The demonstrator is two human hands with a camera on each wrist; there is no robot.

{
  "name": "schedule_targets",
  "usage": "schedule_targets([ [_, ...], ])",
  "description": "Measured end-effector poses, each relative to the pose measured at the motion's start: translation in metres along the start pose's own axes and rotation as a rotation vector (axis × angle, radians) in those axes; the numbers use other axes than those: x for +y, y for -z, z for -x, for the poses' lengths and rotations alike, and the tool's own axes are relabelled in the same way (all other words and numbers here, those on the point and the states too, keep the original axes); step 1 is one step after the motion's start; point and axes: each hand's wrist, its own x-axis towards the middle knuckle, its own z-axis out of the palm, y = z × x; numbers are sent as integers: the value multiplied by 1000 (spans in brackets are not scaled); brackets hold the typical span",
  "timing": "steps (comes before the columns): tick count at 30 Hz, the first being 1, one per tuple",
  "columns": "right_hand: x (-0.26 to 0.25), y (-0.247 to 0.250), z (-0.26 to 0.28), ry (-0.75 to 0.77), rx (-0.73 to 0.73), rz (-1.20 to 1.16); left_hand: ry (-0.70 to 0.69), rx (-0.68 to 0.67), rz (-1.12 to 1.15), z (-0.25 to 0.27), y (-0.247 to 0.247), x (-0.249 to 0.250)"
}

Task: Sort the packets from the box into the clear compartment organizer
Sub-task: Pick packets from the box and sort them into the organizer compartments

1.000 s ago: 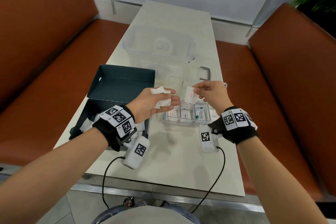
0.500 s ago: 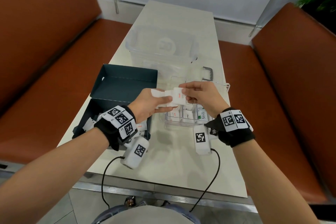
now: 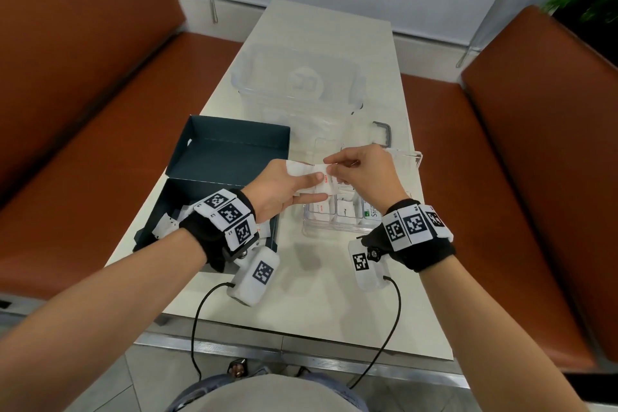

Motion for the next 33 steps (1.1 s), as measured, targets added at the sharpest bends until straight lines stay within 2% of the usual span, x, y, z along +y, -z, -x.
schedule_targets([
  [3,1,0,-3,1,-13,25,-3,14,-40,-1,-1,2],
  [7,3,3,-13,-36,-119,12,0,40,-101,-2,2,4],
  [12,24,-2,-29,-210,24,-79,-11,126,-88,0,16,6],
  [15,38,-17,-26,-277,-46,61,-13,158,-78,2,24,6],
  [21,43,-45,-21,-301,-139,344,-4,172,-60,6,27,4],
  [23,43,-52,-19,-275,-139,491,0,174,-53,7,27,4],
  [29,50,-66,-17,-44,-153,838,15,172,8,8,22,7],
  [33,55,-72,-16,20,-198,992,100,143,178,9,18,12],
])
